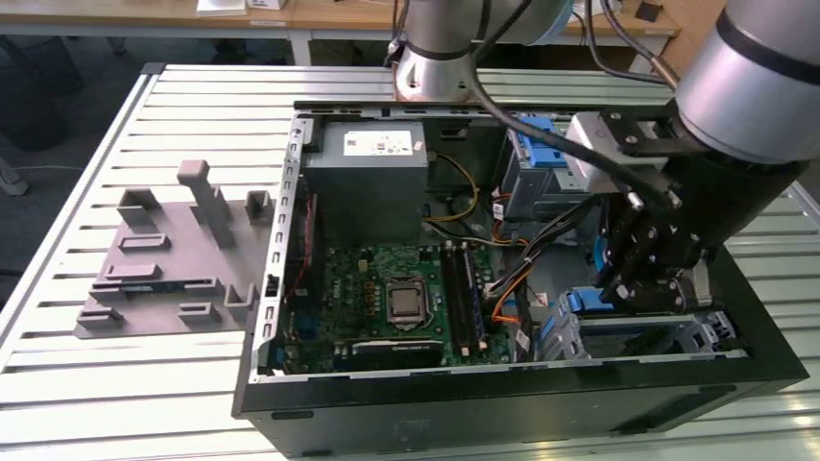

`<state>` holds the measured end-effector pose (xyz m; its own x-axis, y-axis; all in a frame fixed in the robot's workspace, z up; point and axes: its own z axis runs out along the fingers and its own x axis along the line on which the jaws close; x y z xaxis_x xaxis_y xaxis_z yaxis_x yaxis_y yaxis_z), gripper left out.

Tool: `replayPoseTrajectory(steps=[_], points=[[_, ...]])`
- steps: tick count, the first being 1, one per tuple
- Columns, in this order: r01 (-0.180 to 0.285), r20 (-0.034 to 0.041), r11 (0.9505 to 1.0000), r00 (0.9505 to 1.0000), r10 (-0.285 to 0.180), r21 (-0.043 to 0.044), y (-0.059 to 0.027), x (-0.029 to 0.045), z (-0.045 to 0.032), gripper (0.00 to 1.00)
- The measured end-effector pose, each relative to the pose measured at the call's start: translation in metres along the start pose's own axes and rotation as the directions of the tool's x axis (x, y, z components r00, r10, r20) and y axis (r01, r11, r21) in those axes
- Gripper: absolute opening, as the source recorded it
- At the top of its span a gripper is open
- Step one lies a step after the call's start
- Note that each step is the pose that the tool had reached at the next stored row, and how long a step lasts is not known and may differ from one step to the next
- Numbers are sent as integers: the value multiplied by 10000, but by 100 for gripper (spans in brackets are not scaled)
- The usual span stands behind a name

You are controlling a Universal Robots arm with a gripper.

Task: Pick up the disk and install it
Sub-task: 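Insert the first disk wire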

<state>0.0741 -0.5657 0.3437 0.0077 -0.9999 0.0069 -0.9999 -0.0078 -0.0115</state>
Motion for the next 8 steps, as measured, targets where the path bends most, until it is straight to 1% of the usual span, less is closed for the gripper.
replayPoseTrajectory(steps=[1, 2, 8], points=[[0, 0, 10000, 10000, 0, -2, 0, -2, -34, 22], [0, -2, 10000, 10000, 0, -3, 0, -3, -50, 22], [-1, 1, 10000, 10000, 1, -6, 0, -3, -49, 22]])
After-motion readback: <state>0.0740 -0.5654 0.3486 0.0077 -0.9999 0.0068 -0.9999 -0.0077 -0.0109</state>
